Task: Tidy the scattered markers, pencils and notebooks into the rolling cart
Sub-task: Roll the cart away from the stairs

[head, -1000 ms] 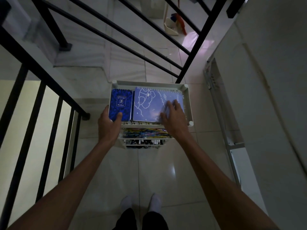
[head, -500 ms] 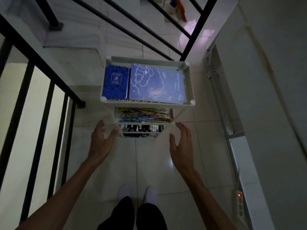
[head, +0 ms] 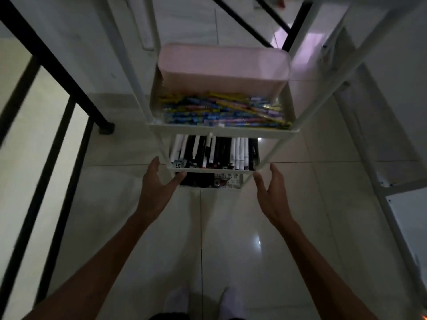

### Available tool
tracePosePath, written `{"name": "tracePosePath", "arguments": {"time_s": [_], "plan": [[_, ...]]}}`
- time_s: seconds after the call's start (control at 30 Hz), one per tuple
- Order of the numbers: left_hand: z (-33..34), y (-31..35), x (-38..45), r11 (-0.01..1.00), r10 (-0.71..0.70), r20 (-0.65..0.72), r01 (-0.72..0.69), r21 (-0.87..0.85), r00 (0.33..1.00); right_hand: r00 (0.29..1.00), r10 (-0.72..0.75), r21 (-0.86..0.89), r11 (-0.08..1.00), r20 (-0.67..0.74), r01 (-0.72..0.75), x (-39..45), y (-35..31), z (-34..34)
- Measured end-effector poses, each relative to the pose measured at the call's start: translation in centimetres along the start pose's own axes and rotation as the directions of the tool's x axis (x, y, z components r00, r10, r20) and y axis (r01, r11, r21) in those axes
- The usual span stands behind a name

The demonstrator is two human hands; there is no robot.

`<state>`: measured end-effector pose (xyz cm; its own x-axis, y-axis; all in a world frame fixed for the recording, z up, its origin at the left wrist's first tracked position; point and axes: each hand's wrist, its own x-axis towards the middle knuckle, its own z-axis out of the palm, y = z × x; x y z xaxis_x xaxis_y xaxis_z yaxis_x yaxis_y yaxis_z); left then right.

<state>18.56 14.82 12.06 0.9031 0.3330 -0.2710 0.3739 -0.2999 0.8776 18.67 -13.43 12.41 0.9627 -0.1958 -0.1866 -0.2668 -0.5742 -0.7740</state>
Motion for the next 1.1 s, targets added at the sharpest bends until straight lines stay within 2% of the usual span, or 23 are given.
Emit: {"name": "tracePosePath", "arguments": {"time_s": [0.13,0.27,0.37,0.5,0.7,0.87,1.1], "plan": [[2.5,-5.4,3.1,0.990,0.140,-0.010,-0.140,-0.008,0.990,0.996,-0.073,0.098,0.992,-0.042,0.077,3.1,4.8,4.7],[4.4,-8.1,5.8,0.945,0.326,-0.040,-0.327,-0.019,0.945,0.968,-0.192,0.197,0.955,-0.165,0.223,5.8,7.1,7.5],[5.4,-9.2,8.1,0.912,0.400,-0.096,-0.407,-0.059,0.911,0.929,-0.256,0.238,0.917,-0.266,0.321,8.0,8.2,8.8],[6.0,-10.1,10.7,0.875,0.467,-0.113,-0.477,-0.082,0.877,0.885,-0.324,0.258,0.871,-0.335,0.417,10.2,8.9,9.6],[6.8,-11.0,11.5,0.884,0.458,-0.117,-0.466,-0.044,0.881,0.835,-0.362,0.238,0.842,-0.415,0.484,10.6,8.9,10.2],[6.8,-11.1,12.0,0.891,0.445,-0.114,-0.452,-0.049,0.888,0.821,-0.375,0.242,0.829,-0.430,0.505,10.8,9.2,10.1],[6.8,-11.2,12.7,0.909,0.405,-0.102,-0.412,-0.059,0.909,0.881,-0.352,0.281,0.852,-0.316,0.441,11.6,10.1,10.2]]}}
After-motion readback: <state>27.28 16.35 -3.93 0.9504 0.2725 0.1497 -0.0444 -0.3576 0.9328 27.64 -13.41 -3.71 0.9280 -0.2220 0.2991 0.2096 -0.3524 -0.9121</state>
